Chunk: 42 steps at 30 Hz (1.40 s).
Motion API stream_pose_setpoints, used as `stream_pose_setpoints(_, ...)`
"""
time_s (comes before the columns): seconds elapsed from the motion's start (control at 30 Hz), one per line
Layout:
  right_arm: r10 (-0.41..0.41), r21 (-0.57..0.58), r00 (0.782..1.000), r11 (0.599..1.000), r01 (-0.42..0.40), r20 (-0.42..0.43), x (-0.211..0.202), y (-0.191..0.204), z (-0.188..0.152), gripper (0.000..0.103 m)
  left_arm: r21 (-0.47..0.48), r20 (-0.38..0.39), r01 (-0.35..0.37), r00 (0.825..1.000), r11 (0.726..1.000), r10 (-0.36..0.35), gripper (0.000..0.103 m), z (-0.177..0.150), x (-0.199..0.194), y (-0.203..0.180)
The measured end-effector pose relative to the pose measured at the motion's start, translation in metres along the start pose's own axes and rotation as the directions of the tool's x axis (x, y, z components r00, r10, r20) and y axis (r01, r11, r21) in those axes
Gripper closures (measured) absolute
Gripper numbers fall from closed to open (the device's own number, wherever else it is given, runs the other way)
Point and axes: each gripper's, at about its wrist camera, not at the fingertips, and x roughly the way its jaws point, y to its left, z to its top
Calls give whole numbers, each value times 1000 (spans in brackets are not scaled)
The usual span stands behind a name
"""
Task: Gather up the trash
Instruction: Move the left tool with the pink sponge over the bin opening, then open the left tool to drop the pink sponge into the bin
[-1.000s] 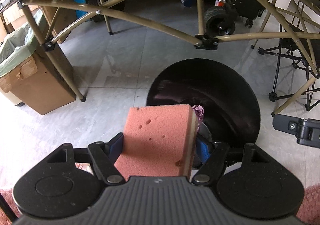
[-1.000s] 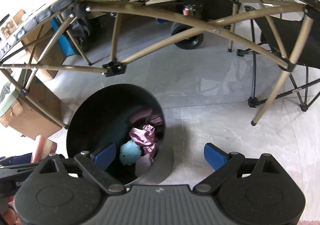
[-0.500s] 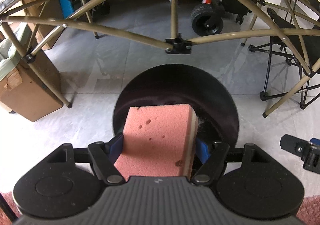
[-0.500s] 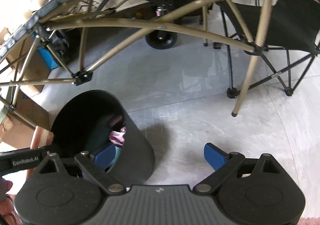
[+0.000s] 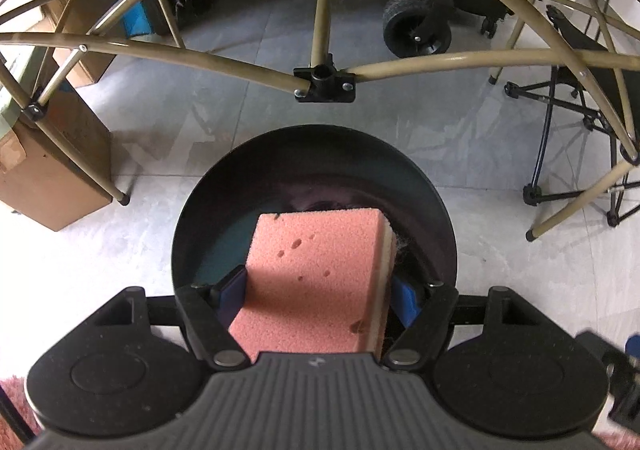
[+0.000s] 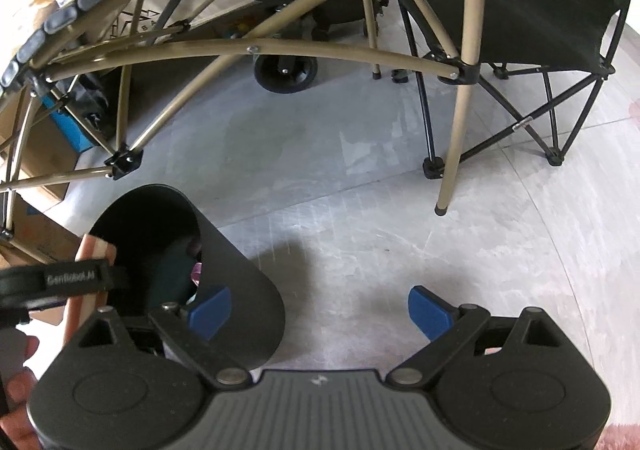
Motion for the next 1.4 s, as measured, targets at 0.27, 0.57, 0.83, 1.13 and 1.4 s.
stream_pose_setpoints(0.27, -26, 2, 999, 1000, 26, -19, 5, -6, -2, 7, -59, -15, -18, 1000, 998, 17, 30, 9, 10, 0)
stream_pose_setpoints(0.57, -40, 15, 999, 999, 40, -23, 7, -9, -1, 7, -52, -24, -3, 1000, 999, 2, 26, 9, 11, -2)
stream_pose_setpoints(0.83, -35, 13, 999, 999, 35, -20, 6, -9, -1, 7, -72, -27, 13, 1000, 997, -15, 0, 8, 6, -2)
stream_pose_setpoints(1.13, -32, 12, 999, 999, 32, -17, 5, -7, -2, 7, -62, -54, 29, 998, 998, -32, 0, 6, 6, -3)
stream_pose_setpoints(1.4, -32, 12, 999, 999, 32, -16, 5, -8, -2, 7, -54, -62, 31, 997, 998, -34, 0, 5, 4, -4)
